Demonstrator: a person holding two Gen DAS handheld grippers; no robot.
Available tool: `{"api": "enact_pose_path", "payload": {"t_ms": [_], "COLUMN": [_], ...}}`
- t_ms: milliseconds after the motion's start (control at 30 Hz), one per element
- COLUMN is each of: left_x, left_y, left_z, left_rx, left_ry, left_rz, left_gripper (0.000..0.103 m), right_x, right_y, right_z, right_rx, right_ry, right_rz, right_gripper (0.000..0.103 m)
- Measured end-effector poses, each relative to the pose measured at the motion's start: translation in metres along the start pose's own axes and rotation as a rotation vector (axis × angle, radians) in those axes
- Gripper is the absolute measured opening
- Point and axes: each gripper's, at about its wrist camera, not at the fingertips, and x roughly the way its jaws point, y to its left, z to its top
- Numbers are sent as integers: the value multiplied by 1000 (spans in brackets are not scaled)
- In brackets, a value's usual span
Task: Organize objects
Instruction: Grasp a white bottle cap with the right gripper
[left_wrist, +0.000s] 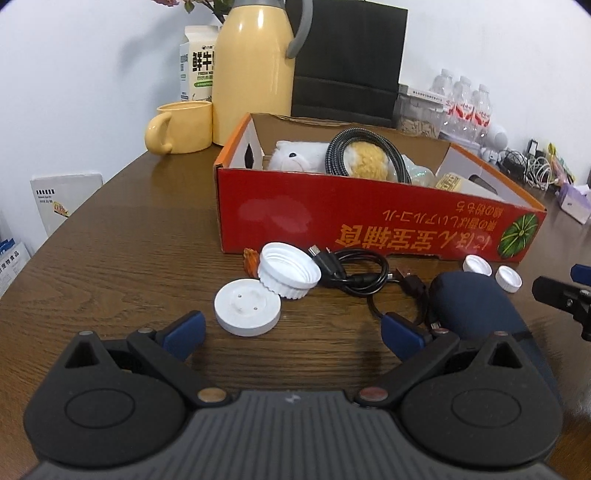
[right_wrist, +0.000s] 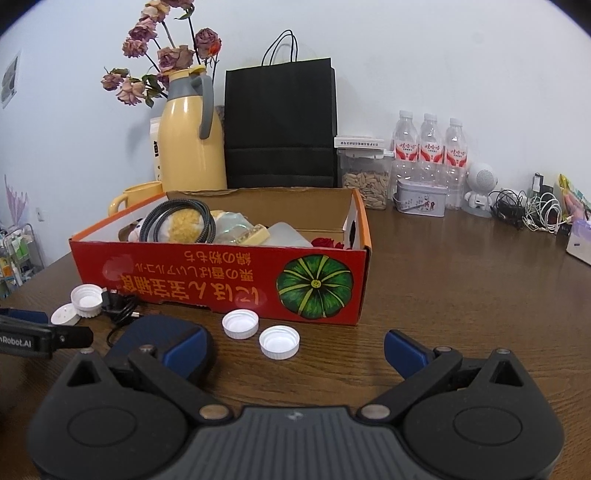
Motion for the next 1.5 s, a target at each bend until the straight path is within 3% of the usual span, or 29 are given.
{"api": "enact_pose_path", "payload": {"t_ms": [333,1233,1300,1400,1500], "left_x": [7,7,7,7,9], "left_y": [-8,-8,-8,-8,-10], "left_z": [2,2,2,2,4], "left_rx": [53,52,52,52,44], "left_ry": [25,25,25,25,25], "left_rz": [57,59,59,59,68], "left_gripper": [103,103,103,103,103], "right_x": [6,14,22,35,44], "right_y": [-2,-3,-3,-4,-2], "right_z": [0,0,2,3,8], "right_rx": [14,23,18,7,-21], "right_ry": [33,77,115,161,153], "right_rz": [-4,-18,-23,-16,-6], "right_gripper": [103,103,100,84,74]}}
